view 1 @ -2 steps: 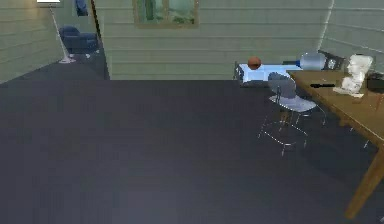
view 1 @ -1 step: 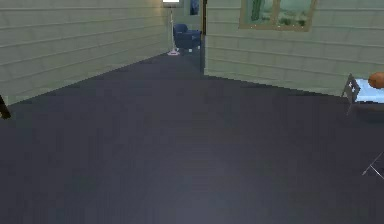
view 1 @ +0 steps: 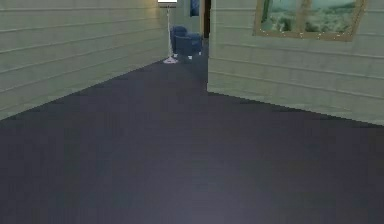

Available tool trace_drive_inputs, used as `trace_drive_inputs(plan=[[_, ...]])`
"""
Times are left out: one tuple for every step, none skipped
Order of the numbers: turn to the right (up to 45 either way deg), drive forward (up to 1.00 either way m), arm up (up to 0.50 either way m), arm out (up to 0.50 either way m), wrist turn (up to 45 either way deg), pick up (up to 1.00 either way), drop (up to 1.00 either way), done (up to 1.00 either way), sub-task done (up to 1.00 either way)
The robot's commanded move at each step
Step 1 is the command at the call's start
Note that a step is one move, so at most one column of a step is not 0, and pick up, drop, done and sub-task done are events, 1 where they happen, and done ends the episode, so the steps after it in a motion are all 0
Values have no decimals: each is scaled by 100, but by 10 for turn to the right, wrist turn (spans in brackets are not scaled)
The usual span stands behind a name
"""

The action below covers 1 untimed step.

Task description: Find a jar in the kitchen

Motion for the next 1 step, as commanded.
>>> trace_drive_inputs(plan=[[0, 100, 0, 0, 0, 0, 0, 0, 0]])
